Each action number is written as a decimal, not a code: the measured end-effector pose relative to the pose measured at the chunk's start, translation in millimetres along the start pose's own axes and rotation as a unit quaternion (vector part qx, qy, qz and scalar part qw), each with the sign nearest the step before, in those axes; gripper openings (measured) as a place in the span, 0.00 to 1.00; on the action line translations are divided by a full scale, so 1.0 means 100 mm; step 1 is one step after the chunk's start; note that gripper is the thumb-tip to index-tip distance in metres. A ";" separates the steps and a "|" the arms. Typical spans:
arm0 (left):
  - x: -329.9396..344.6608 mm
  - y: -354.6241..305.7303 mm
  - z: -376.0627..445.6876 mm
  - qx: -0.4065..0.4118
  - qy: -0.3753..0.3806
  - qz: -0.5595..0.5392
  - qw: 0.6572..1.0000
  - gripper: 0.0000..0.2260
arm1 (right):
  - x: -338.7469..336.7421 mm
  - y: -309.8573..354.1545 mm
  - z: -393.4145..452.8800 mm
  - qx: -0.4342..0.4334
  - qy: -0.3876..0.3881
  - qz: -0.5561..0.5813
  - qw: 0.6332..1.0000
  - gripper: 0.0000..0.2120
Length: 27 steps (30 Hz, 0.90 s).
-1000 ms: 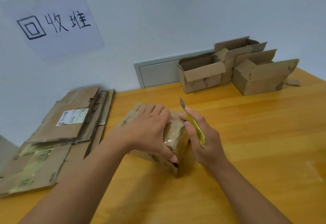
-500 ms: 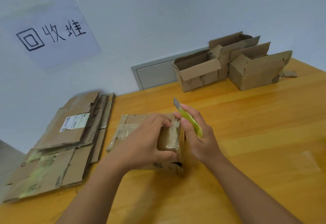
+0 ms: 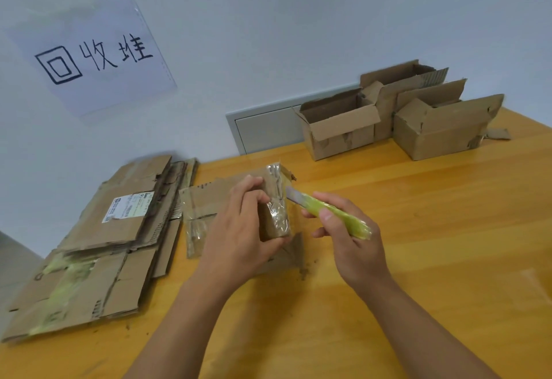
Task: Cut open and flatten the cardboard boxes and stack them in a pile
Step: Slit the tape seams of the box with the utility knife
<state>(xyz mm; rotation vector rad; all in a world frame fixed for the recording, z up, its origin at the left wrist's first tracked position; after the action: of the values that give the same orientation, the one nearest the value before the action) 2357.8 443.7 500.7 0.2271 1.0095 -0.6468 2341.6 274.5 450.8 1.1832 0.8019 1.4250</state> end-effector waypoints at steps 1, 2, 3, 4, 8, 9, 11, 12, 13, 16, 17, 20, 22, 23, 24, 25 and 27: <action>0.01 0.00 -0.01 0.000 -0.001 -0.005 1.000 0.27 | 0.02 -0.01 0.00 -0.003 0.008 -0.012 1.000 0.11; 0.01 0.00 -0.01 -0.003 0.000 -0.010 1.000 0.28 | 0.03 -0.03 -0.01 -0.007 0.013 -0.027 1.000 0.11; 0.02 0.01 -0.01 -0.007 0.003 -0.014 1.000 0.28 | 0.04 -0.05 -0.01 -0.010 0.016 -0.042 0.999 0.11; 0.02 0.02 -0.01 -0.012 0.005 -0.018 1.000 0.28 | 0.05 -0.06 -0.02 -0.013 0.018 -0.054 0.998 0.12; 0.01 0.01 0.00 -0.016 0.018 -0.044 0.999 0.28 | 0.09 -0.03 -0.03 -0.030 0.034 -0.070 0.996 0.14; 0.01 0.00 0.01 -0.016 0.022 -0.047 0.999 0.28 | 0.09 -0.03 -0.04 -0.032 0.034 -0.075 0.996 0.14; 0.01 -0.02 0.01 -0.020 0.034 -0.052 0.998 0.28 | 0.09 -0.04 -0.04 -0.034 0.027 -0.082 0.996 0.13; 0.01 -0.03 0.01 -0.024 0.042 -0.052 0.997 0.28 | 0.08 -0.05 -0.04 -0.035 0.021 -0.084 0.996 0.12; 0.02 -0.04 0.01 -0.026 0.050 -0.051 0.997 0.28 | 0.07 -0.04 -0.04 -0.037 0.017 -0.086 0.996 0.11; 0.03 -0.04 0.05 -0.028 0.068 -0.053 0.996 0.28 | 0.05 -0.07 -0.03 -0.030 0.011 -0.080 0.996 0.10; 0.02 -0.03 0.07 -0.034 0.065 -0.055 0.996 0.27 | 0.05 -0.09 -0.03 -0.026 0.014 -0.087 0.996 0.09; -0.04 -0.01 0.13 -0.042 0.064 -0.053 0.996 0.27 | 0.06 -0.12 -0.03 -0.018 0.020 -0.096 0.995 0.07; -0.04 -0.02 0.14 -0.032 0.077 -0.048 0.995 0.28 | 0.03 -0.11 -0.02 0.004 0.009 -0.054 0.998 0.07; -0.04 -0.02 0.14 -0.025 0.082 -0.045 0.995 0.28 | 0.02 -0.10 -0.01 0.013 0.005 -0.033 0.999 0.08; -0.03 -0.02 0.14 -0.014 0.086 -0.040 0.995 0.28 | 0.01 -0.08 0.00 0.016 0.002 -0.019 1.000 0.09; -0.01 -0.02 0.13 0.004 0.091 -0.031 0.995 0.28 | 0.01 -0.06 -0.01 0.010 -0.001 -0.018 1.000 0.09; 0.05 -0.03 0.08 0.042 0.106 -0.002 0.993 0.29 | 0.01 -0.02 -0.01 -0.019 -0.009 -0.049 0.999 0.12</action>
<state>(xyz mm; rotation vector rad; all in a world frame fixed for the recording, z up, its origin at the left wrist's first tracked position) 2363.6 435.8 500.8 0.3735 1.1871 -0.6803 2341.5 276.4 448.7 1.1110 0.8060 1.3432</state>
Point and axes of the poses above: each hand's wrist, its own z-axis towards the middle knuckle, its own x-axis out of the palm, y = z × x, the point moved 6 cm from there along z, towards the middle knuckle, and after that the axes turned 9 degrees about x, right-handed, at the moved point
